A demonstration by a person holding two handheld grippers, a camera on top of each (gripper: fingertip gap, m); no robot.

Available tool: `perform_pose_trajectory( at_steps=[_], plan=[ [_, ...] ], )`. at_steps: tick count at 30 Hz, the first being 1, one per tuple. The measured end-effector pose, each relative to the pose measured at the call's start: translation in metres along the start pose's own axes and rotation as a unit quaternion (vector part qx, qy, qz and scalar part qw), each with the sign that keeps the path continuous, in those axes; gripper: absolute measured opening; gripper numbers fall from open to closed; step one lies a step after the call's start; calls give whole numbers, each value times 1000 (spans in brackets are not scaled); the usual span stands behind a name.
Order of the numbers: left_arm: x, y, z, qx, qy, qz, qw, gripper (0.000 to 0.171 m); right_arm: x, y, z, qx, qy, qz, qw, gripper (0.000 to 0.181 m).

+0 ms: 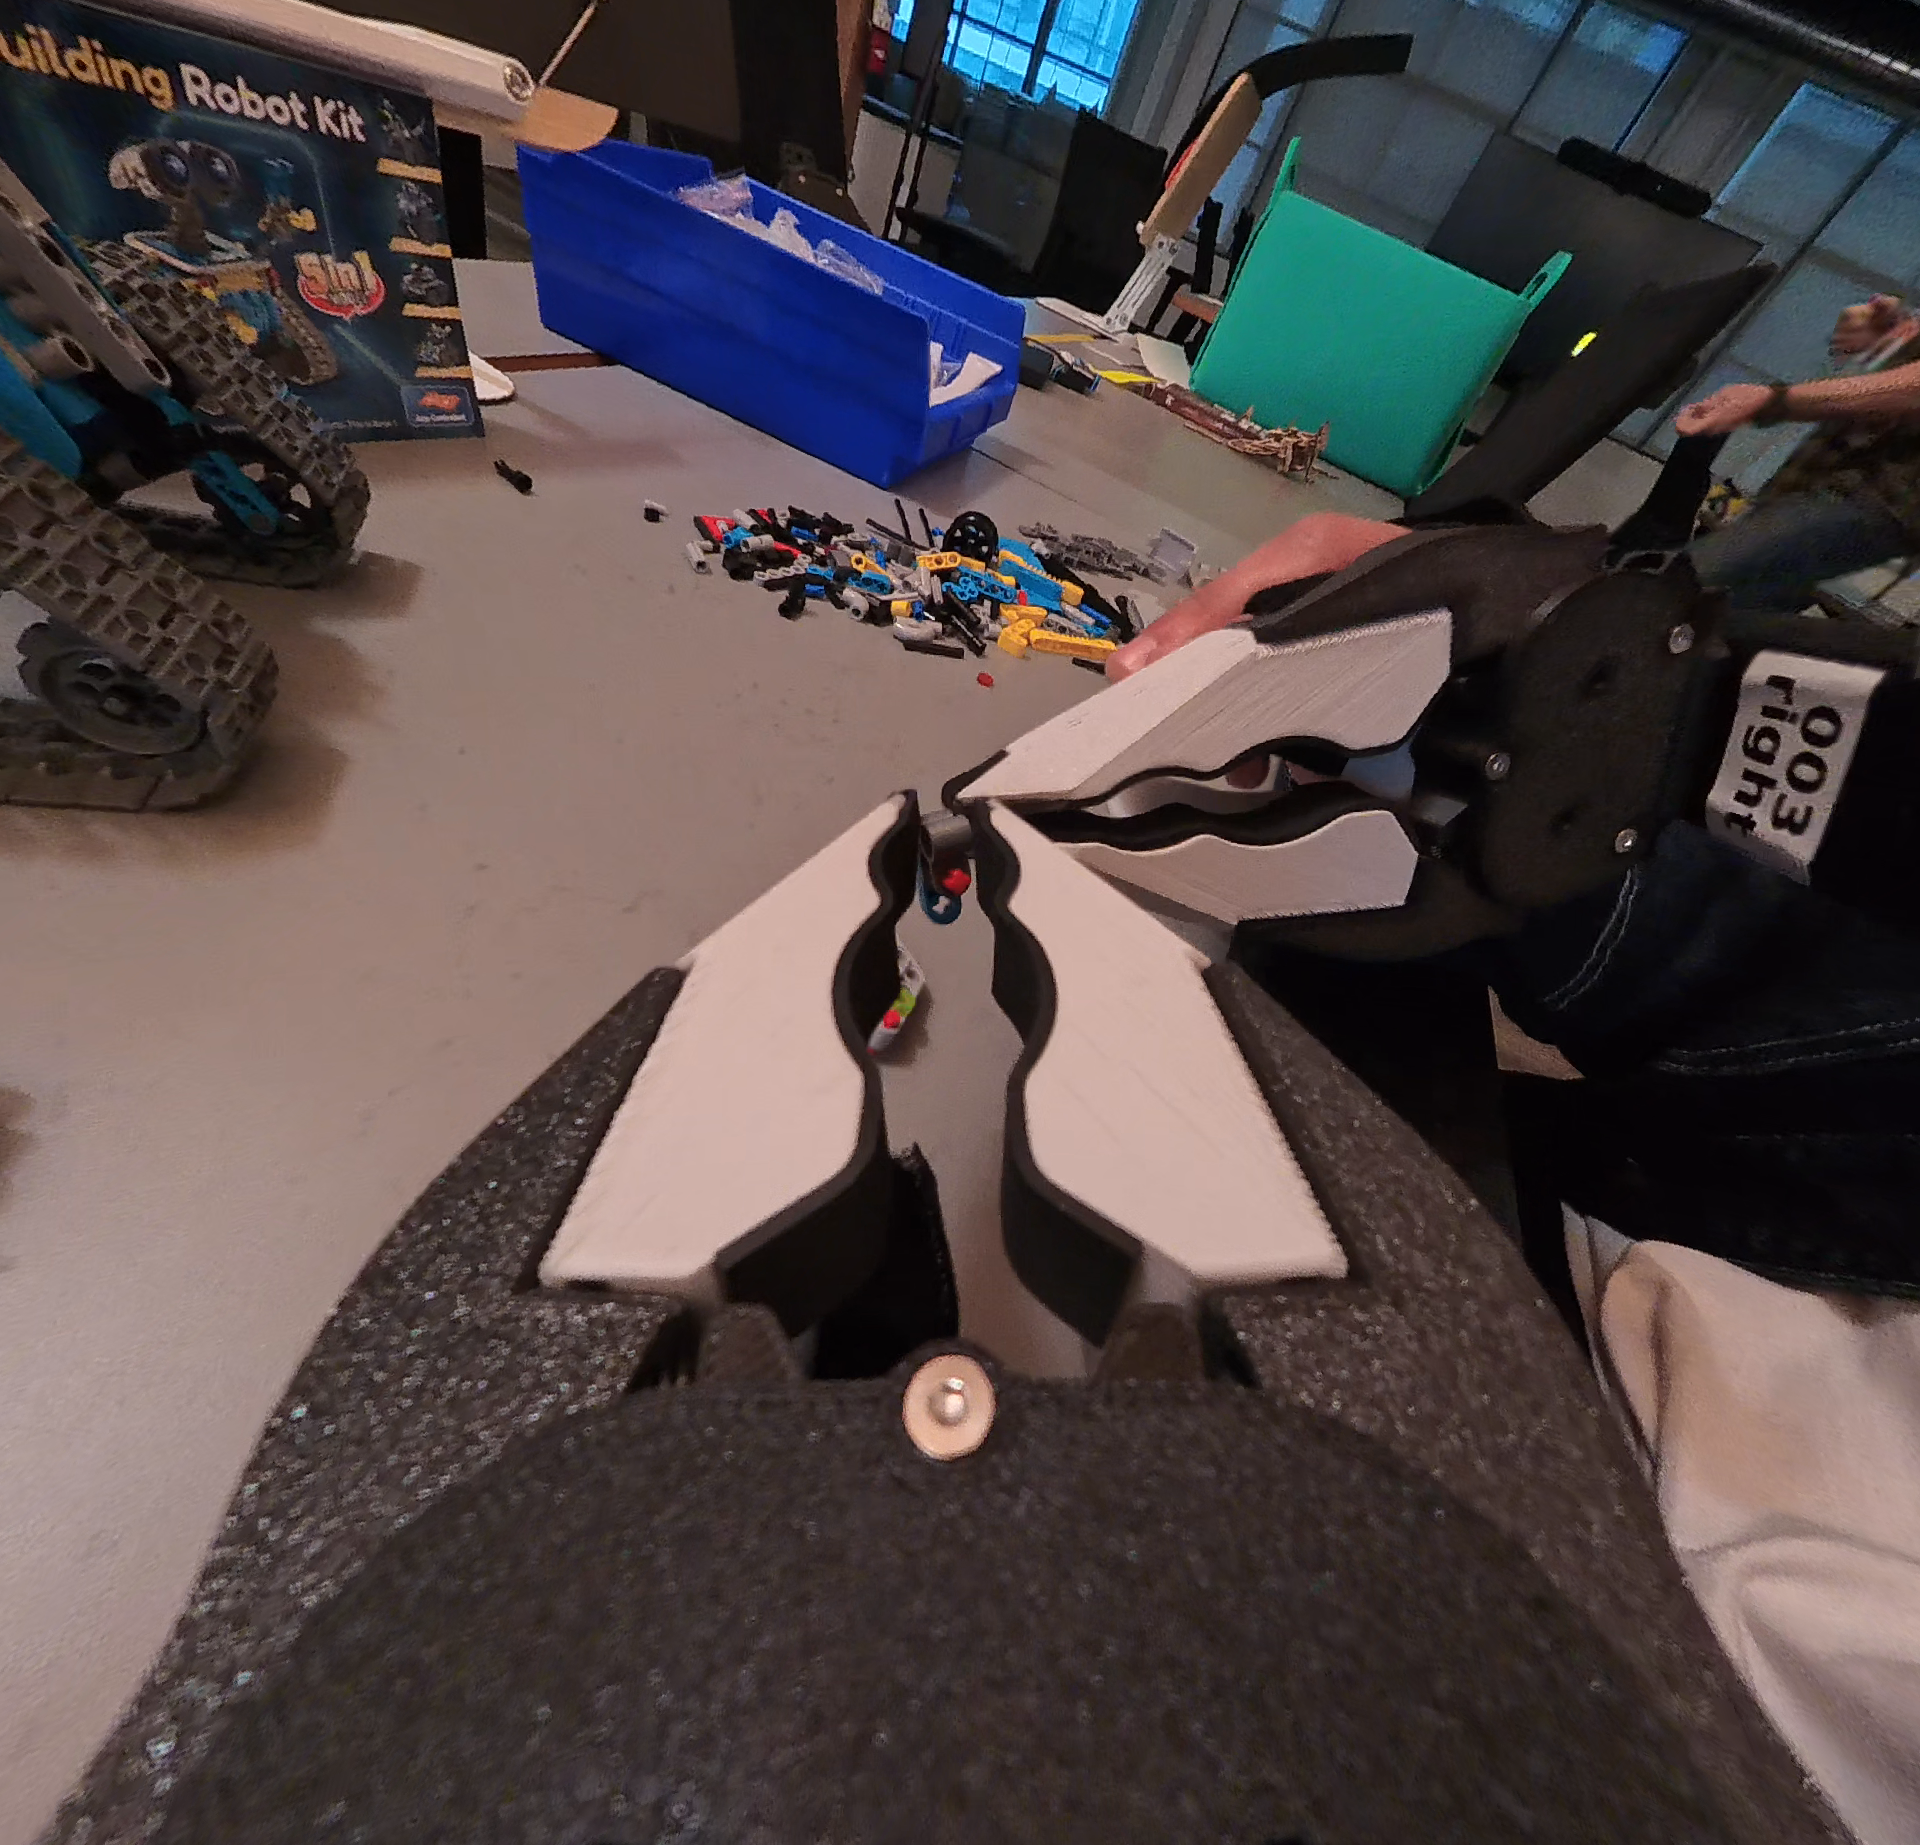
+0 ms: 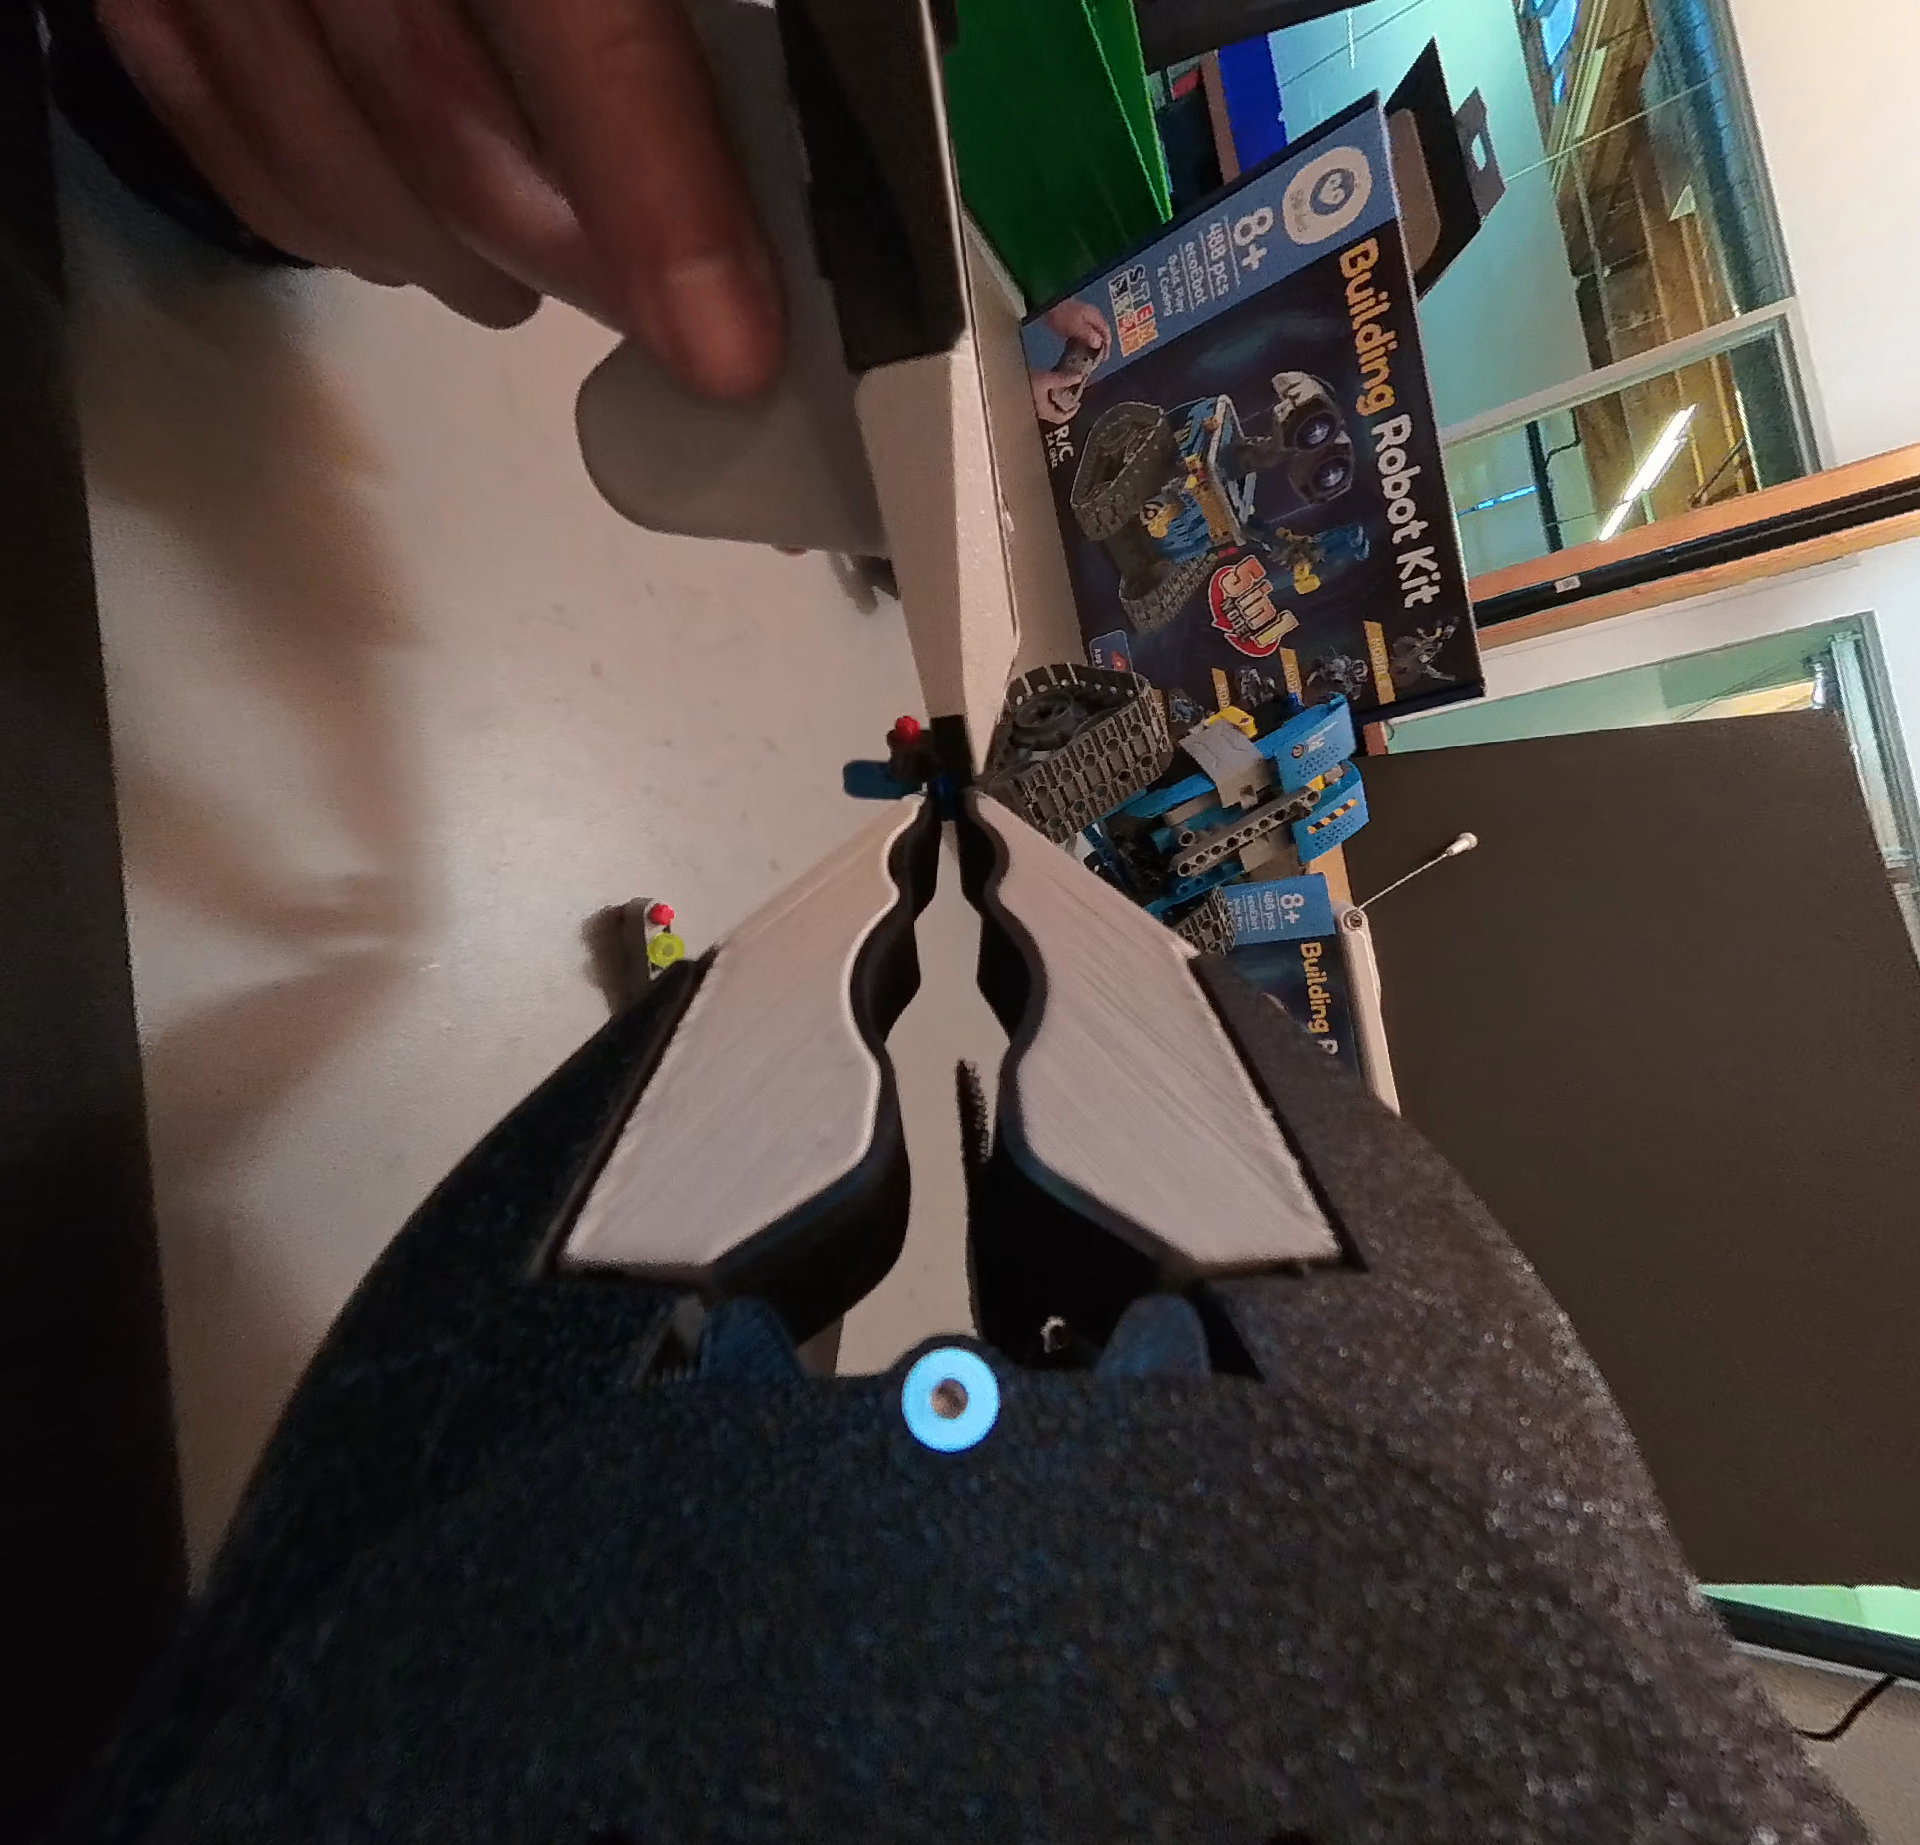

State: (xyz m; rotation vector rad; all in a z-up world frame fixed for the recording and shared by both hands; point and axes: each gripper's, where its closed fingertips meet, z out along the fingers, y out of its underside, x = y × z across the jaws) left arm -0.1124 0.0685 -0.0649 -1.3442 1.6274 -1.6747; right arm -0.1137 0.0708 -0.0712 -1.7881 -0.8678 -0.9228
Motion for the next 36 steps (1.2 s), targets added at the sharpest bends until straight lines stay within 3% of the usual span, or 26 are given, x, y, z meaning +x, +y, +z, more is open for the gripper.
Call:
perform_pose_trajectory(
  at_steps=[6, 21, 27, 31, 36],
  plan=[
    [-7, 11, 3, -32, -6, -20, 999, 8, -8, 6, 5, -9, 11, -18, 1000, 1],
    [-15, 16, 3, -44, -13, -48, 998, 15, -11, 11, 10, -18, 12, -13, 1000, 2],
    [-12, 19, 4, -54, -23, -8, 998, 7, -12, 8, 9, -12, 15, -31, 999, 1],
    [-18, 20, 5, -60, -79, 31, 995, 6, -12, 12, 12, -34, 24, -32, 999, 1],
    [-21, 20, 6, -54, -76, 2, 996, 6, -9, 13, 13, -45, 35, -29, 998, 0]
  ],
)
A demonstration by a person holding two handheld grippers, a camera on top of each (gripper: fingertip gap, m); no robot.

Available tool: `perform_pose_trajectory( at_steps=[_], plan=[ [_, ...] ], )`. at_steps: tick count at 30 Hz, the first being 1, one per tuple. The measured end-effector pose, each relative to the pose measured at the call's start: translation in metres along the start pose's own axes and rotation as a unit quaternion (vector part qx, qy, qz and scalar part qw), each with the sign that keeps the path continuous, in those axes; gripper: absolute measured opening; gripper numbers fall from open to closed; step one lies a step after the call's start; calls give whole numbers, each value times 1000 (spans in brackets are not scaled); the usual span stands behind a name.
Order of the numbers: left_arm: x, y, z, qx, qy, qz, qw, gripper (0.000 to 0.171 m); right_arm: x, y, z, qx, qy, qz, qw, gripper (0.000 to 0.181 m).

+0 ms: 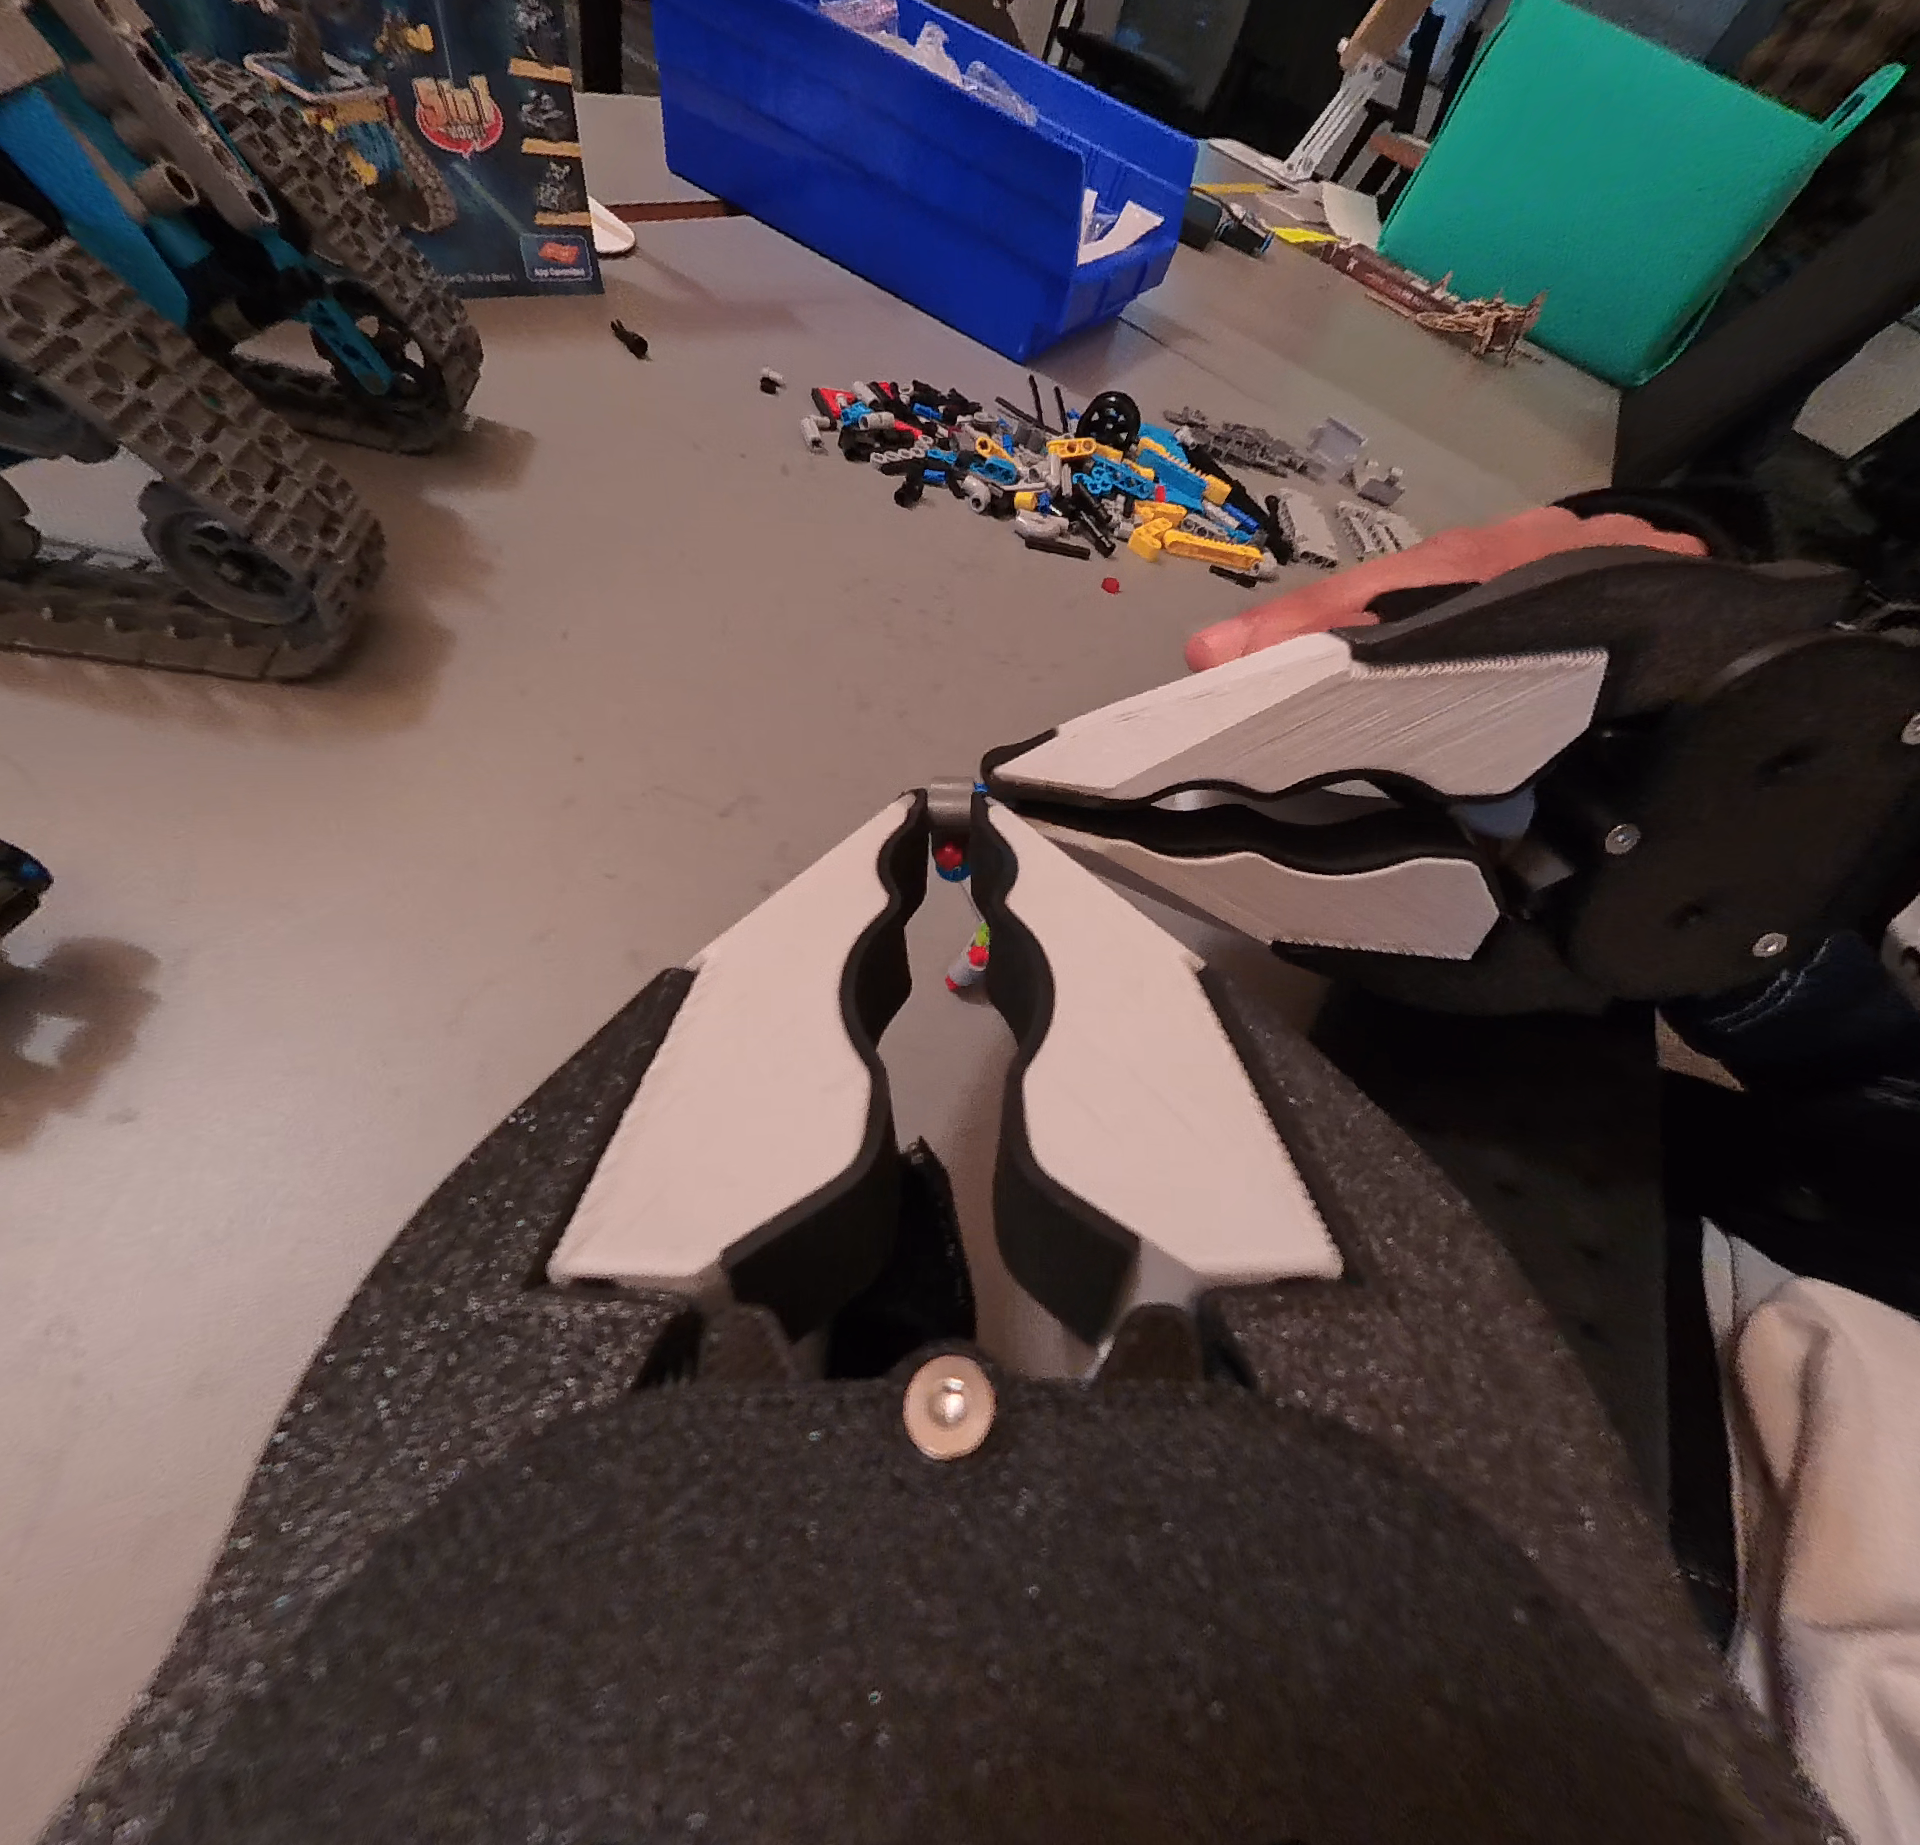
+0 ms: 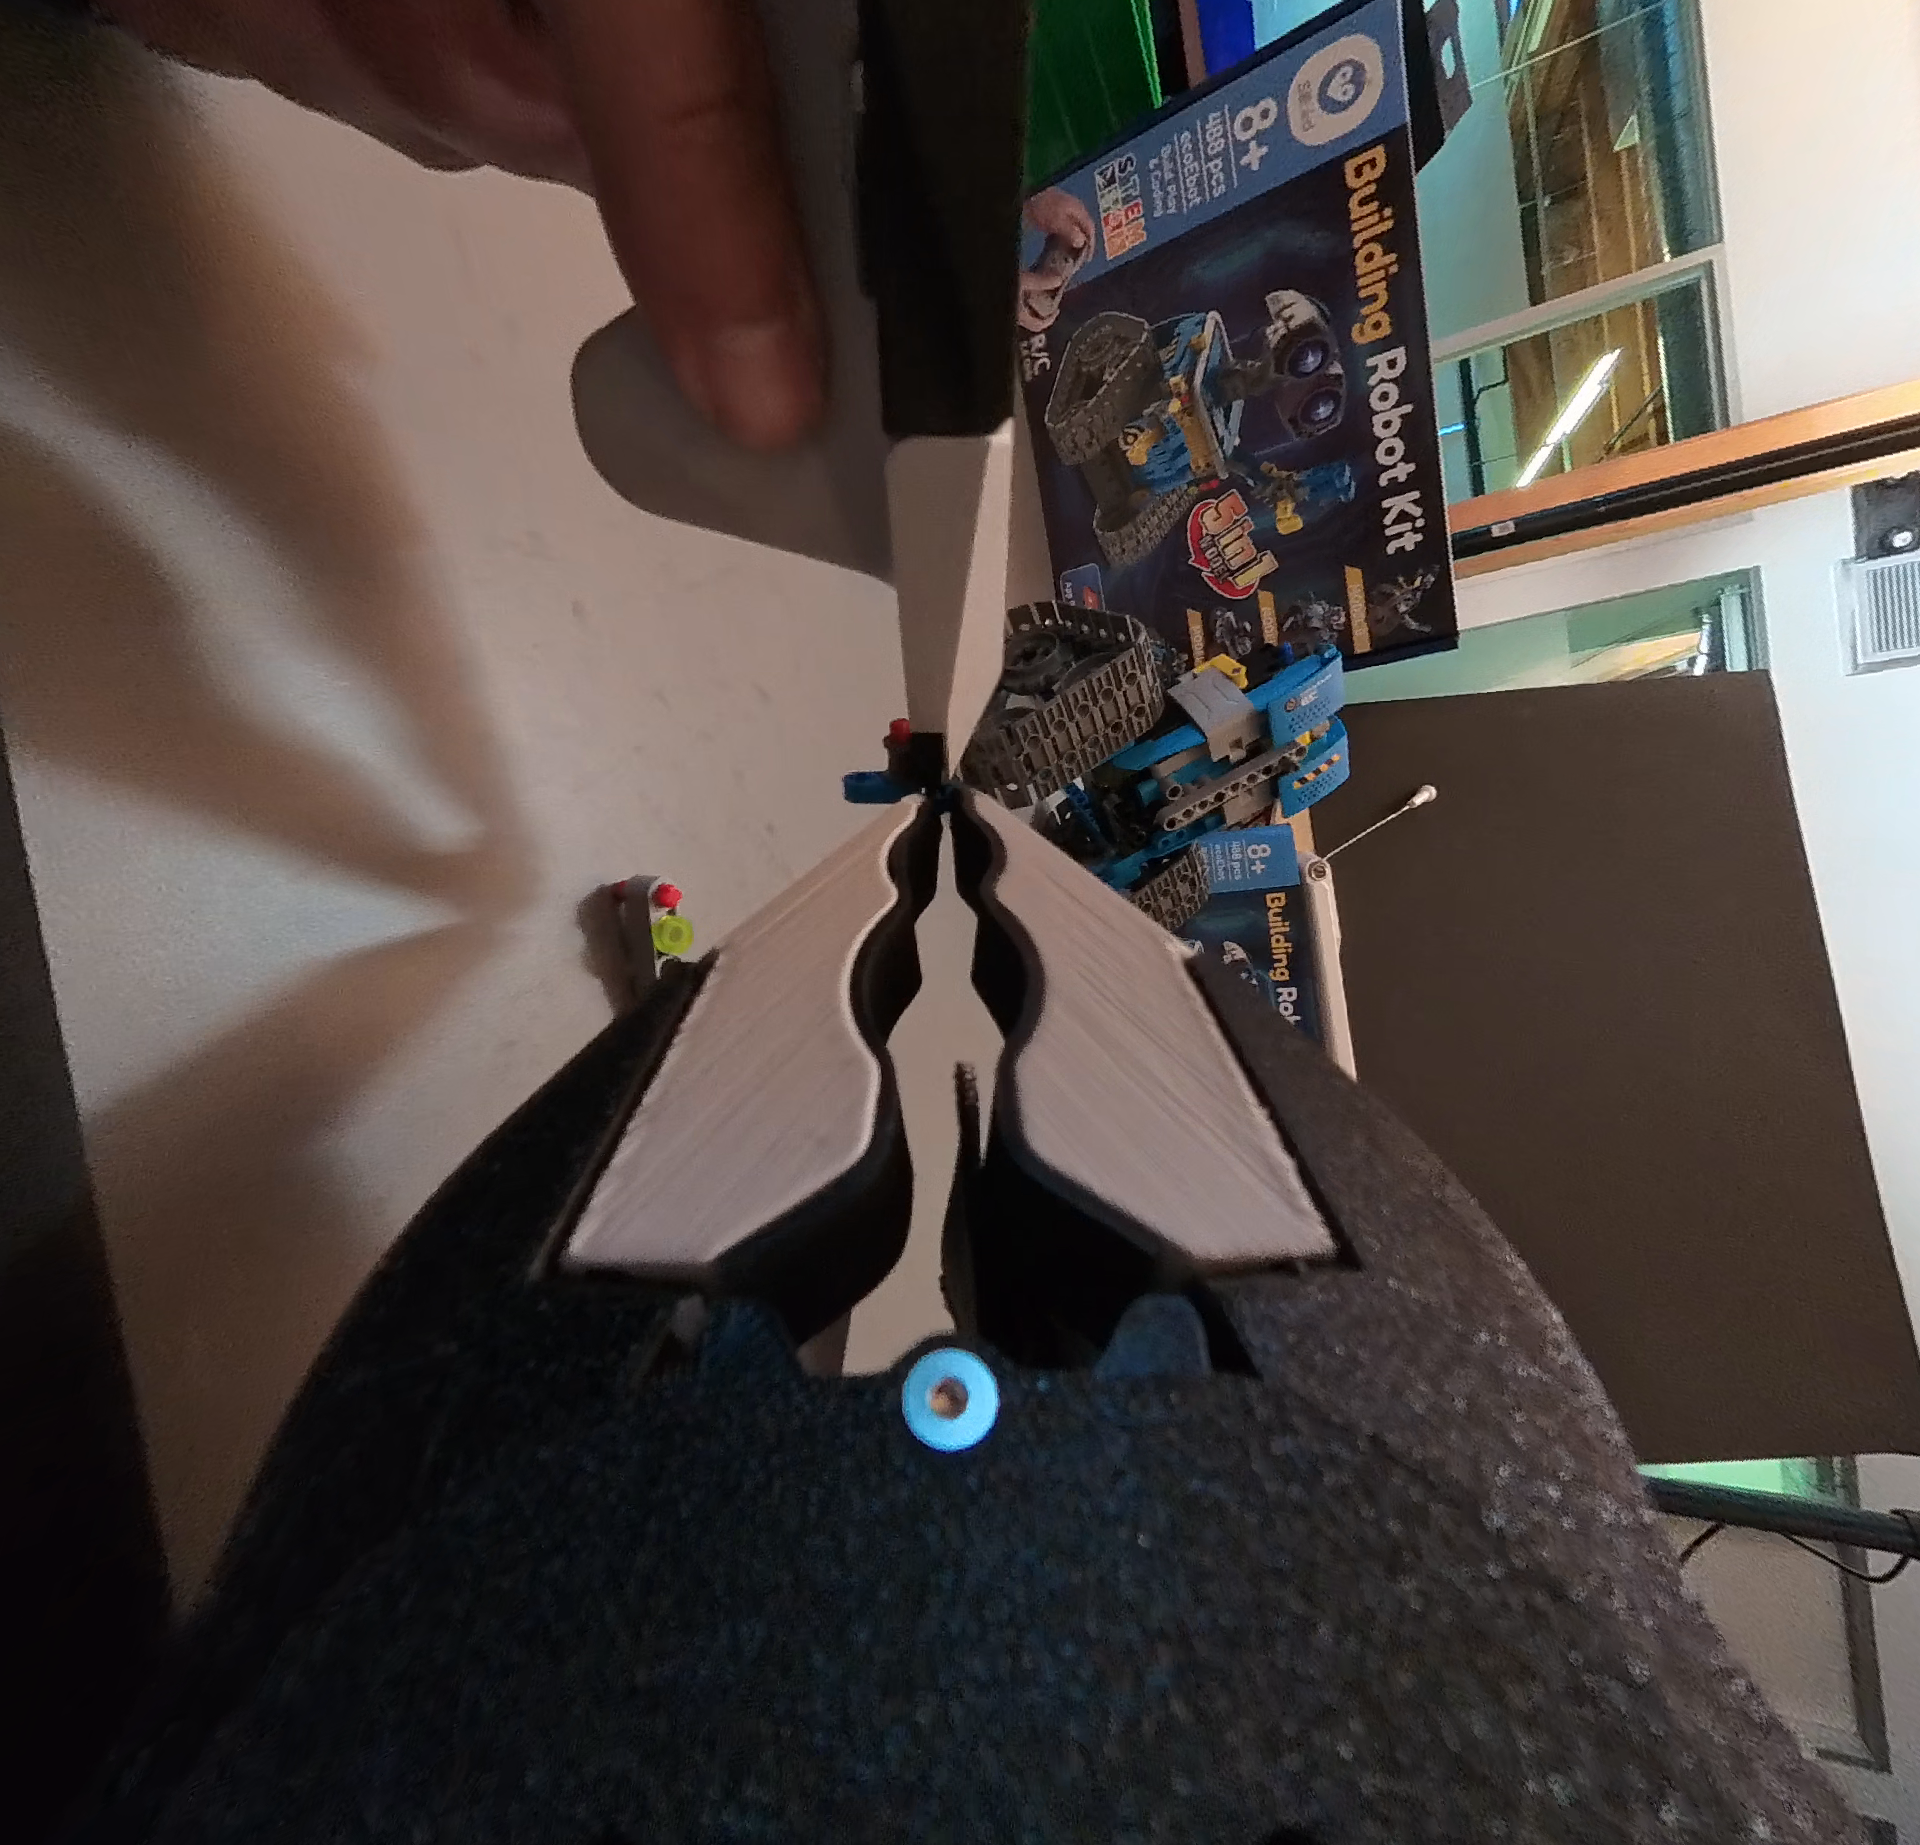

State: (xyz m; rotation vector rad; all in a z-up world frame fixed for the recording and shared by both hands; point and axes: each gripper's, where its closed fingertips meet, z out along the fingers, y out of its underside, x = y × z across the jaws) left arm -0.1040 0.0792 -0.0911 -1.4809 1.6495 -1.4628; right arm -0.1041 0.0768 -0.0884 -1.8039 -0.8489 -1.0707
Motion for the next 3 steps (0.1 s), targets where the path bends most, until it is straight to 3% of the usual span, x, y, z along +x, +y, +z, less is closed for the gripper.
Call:
perform_pose_trajectory(
  at_steps=[3],
  plan=[
    [-1, -1, 0, 4, -17, 12, 1000, 6, 2, 0, 0, -1, 9, 4, 1000, 0]
  ],
)
